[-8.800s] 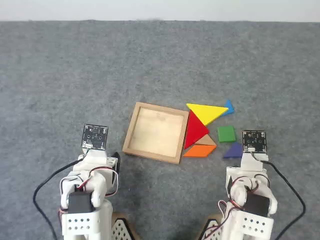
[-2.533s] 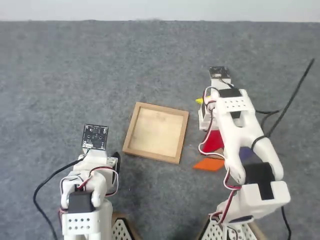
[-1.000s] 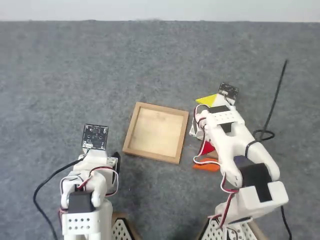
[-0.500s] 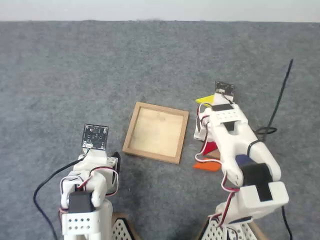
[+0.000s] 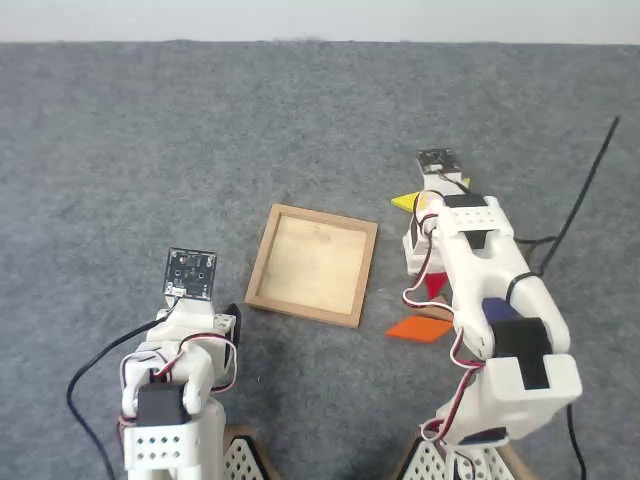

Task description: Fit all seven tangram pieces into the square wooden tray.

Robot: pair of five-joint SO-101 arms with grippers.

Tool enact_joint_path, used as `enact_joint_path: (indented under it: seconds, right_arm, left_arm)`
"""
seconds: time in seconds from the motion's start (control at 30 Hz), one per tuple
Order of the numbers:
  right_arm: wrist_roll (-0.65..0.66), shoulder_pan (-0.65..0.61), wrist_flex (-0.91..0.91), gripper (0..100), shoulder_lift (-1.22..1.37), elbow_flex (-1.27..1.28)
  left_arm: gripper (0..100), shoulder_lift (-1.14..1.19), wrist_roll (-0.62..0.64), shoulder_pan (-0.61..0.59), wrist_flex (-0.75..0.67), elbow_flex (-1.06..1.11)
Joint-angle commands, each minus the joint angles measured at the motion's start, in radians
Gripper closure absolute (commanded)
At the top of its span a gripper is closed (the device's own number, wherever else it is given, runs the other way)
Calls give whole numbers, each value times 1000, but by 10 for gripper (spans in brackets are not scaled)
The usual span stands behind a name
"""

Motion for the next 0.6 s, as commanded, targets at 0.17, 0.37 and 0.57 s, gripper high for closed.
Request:
enact_joint_path:
  seconds: [0.17,0.37,0.57]
  right_arm:
    - [184,21,-4,612,-7,-91]
    - [184,-19,-5,613,-7,-115]
    - [184,-16,-36,614,48,-117]
  left_arm:
    - [847,-28,-6,0,9,-8]
    - [847,-28,-6,0,9,-8]
    - [847,-28,-6,0,9,-8]
